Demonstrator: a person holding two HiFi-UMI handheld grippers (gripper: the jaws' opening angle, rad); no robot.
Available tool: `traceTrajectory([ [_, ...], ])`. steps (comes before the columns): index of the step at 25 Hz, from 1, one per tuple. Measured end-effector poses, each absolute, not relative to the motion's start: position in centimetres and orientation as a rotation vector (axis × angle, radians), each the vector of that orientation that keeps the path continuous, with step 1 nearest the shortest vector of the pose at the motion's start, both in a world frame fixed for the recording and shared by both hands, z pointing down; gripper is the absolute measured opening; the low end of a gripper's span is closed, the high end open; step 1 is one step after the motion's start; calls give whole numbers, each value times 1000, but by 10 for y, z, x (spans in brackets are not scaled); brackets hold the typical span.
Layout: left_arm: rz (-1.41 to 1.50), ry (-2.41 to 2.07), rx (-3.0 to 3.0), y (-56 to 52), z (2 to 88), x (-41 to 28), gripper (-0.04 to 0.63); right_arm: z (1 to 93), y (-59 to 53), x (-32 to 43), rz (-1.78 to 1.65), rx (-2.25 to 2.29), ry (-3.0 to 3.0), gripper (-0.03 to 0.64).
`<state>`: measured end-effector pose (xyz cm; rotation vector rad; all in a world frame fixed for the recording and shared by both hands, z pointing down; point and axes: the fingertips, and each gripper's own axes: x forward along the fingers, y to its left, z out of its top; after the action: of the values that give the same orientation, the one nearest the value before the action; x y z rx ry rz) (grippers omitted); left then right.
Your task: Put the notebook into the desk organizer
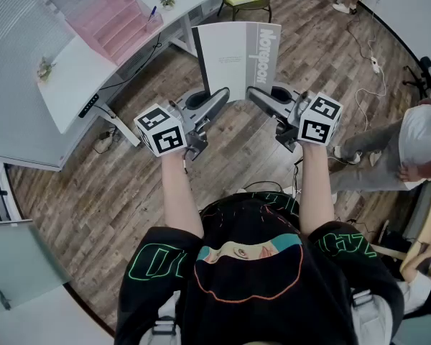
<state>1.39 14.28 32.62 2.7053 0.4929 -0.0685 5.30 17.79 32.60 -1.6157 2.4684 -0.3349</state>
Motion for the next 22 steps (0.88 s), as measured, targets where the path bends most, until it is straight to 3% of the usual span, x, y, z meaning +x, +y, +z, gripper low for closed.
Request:
traceTrajectory([
  [22, -57, 400, 2681, 139, 335, 25, 5, 338, 169, 67, -333, -1645, 2460, 14],
])
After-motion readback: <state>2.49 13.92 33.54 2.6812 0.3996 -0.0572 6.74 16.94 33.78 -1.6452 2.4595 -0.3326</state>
